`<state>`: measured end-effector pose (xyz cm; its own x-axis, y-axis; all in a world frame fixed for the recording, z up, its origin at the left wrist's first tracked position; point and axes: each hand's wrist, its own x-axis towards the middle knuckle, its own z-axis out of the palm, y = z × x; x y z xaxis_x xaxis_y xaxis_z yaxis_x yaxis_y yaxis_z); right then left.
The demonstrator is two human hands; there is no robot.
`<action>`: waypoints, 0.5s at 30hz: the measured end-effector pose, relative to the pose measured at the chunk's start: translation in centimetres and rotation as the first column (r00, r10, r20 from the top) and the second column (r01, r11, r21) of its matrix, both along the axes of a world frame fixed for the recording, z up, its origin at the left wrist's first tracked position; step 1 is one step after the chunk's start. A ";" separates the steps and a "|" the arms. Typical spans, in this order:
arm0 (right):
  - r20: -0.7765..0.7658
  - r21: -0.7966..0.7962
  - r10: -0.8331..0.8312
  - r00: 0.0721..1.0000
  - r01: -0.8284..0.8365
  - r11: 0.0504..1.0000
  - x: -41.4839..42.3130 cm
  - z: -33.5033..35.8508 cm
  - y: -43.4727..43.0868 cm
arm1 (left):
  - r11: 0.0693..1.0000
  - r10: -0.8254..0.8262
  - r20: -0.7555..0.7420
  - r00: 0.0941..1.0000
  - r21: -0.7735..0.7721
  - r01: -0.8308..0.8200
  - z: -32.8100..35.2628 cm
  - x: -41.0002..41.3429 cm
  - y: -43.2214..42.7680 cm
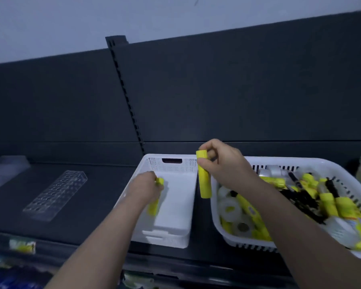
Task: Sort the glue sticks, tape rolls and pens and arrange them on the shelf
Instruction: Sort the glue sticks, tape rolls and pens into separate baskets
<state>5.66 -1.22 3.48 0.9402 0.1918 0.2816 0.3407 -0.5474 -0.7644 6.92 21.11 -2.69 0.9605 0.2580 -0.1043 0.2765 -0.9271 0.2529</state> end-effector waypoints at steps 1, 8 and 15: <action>-0.029 -0.027 -0.002 1.000 0.002 1.000 0.3 -0.4 1.1 | 1.000 -0.026 -0.021 0.999 0.004 0.026 -0.4 0.5 0.2; -0.159 -0.382 -0.071 0.985 0.005 0.924 3.1 -3.0 9.1 | 0.980 -0.195 0.111 0.974 -0.006 0.197 -0.7 2.4 4.0; -0.245 -0.709 -0.195 0.950 -0.038 0.704 3.9 -6.4 12.7 | 0.949 -0.270 0.187 0.945 -0.113 0.293 -0.1 2.5 5.2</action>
<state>9.53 11.51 -2.96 0.9731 0.1444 -0.1796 0.1074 -0.9737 -0.2009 9.43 26.35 -2.74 0.9983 -0.0309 0.0487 -0.0479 -0.9139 0.4032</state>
